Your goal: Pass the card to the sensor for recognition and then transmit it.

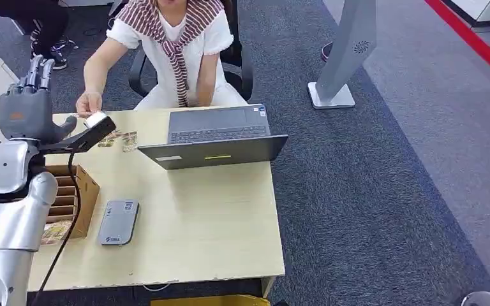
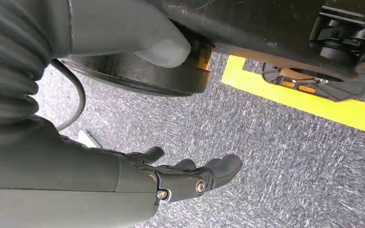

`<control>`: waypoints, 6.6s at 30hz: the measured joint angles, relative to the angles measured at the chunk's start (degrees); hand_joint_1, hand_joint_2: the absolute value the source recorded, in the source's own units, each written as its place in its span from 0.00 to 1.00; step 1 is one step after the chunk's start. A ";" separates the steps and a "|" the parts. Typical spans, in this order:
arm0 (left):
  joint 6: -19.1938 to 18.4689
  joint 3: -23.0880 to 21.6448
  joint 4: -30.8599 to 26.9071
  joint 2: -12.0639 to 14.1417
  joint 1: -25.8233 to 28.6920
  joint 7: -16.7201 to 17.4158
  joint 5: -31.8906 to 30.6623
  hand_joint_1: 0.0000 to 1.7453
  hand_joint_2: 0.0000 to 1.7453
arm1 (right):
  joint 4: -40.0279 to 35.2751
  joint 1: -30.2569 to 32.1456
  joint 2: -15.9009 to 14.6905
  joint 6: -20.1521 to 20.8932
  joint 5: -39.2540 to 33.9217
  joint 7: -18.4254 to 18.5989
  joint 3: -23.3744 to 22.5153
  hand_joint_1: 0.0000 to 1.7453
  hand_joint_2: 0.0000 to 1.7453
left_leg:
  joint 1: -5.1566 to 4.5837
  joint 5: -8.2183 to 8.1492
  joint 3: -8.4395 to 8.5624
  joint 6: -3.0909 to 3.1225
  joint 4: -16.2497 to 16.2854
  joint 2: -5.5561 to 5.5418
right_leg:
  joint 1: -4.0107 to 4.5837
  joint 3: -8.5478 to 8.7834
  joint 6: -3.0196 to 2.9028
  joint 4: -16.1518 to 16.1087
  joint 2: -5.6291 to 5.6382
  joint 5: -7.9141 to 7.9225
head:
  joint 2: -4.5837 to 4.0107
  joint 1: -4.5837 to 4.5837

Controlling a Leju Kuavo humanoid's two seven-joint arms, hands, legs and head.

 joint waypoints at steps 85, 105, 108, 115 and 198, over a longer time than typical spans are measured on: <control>19.82 11.56 -20.24 -0.90 51.86 -11.48 1.68 0.00 1.00 | 0.00 0.25 0.63 -1.42 -0.79 -1.73 -7.85 0.00 1.00 | -0.03 -0.65 0.33 0.21 -0.13 0.16 | -0.17 0.30 0.31 0.00 0.16 -0.63 | 0.00 -0.02; 19.76 14.16 -19.58 -0.85 50.69 -12.09 3.56 0.00 1.00 | 0.00 0.25 0.63 -1.46 -0.20 -1.77 -7.85 0.00 1.00 | -0.03 -0.65 0.33 0.21 -0.13 0.16 | -0.17 0.30 0.31 -0.01 0.16 -0.64 | -0.02 -0.02; 19.02 15.08 -19.58 -0.83 50.39 -12.09 3.87 0.00 1.00 | 0.00 0.25 0.74 -1.64 0.18 -1.77 -7.85 0.00 1.00 | -0.03 -0.65 0.34 0.21 -0.13 0.16 | -0.17 0.30 0.31 -0.01 0.16 -0.64 | 0.00 -0.02; 18.80 16.07 -19.58 -0.85 50.32 -12.09 3.96 0.00 1.00 | 0.00 0.25 0.81 -1.77 0.17 -1.73 -7.85 0.00 1.00 | -0.02 -0.65 0.34 0.21 -0.13 0.16 | -0.17 0.30 0.31 0.00 0.16 -0.63 | 0.00 -0.02; 10.45 20.33 -13.77 -1.60 41.79 -9.49 1.90 0.00 1.00 | 0.00 0.02 1.09 -1.25 3.41 -1.20 -7.85 0.00 1.00 | -0.03 -0.65 0.36 0.21 -0.13 0.16 | -0.17 0.30 0.31 0.00 0.17 -0.63 | -0.02 -0.02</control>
